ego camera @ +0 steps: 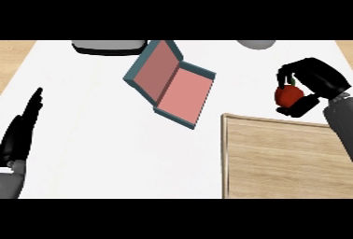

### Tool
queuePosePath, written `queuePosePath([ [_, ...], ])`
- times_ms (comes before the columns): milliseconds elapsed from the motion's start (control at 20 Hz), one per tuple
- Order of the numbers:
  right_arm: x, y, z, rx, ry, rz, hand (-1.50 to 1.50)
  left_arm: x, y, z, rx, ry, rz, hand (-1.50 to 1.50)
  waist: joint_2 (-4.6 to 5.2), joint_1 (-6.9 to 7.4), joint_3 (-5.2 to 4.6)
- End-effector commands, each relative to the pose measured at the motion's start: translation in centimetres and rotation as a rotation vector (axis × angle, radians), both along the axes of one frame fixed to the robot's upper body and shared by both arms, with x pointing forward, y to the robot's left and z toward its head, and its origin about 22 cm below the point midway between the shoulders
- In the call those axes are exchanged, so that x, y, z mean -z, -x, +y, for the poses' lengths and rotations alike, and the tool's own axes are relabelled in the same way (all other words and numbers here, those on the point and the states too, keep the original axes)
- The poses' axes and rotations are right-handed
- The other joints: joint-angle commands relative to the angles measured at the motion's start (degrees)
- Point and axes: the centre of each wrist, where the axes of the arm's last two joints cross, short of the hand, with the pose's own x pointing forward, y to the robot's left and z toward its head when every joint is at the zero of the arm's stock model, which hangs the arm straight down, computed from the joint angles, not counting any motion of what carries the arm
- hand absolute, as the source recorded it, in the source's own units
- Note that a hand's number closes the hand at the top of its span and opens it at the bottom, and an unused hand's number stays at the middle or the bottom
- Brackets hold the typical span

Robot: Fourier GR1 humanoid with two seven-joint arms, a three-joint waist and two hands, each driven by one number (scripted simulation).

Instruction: Pick the bell pepper from the tray and place it in the cardboard box

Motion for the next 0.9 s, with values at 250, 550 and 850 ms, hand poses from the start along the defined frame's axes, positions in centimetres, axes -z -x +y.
queuePosePath([
  [250,-6.1,-2.3,2.8,-0.137,-0.231,-0.285,1.50,0.6,1.0,1.2,-0.027,-0.007,0.010,0.00,-0.46,-1.36,-0.02],
  [550,-8.6,-3.4,9.4,-0.259,-0.311,-0.192,1.50,-0.8,-0.9,-0.6,-0.032,0.002,0.014,0.00,-0.57,-1.74,-0.03],
  [850,-11.3,-4.4,15.4,-0.245,-0.452,-0.102,1.50,0.0,0.5,1.5,-0.016,-0.008,0.004,0.00,-0.45,-1.12,-0.07],
])
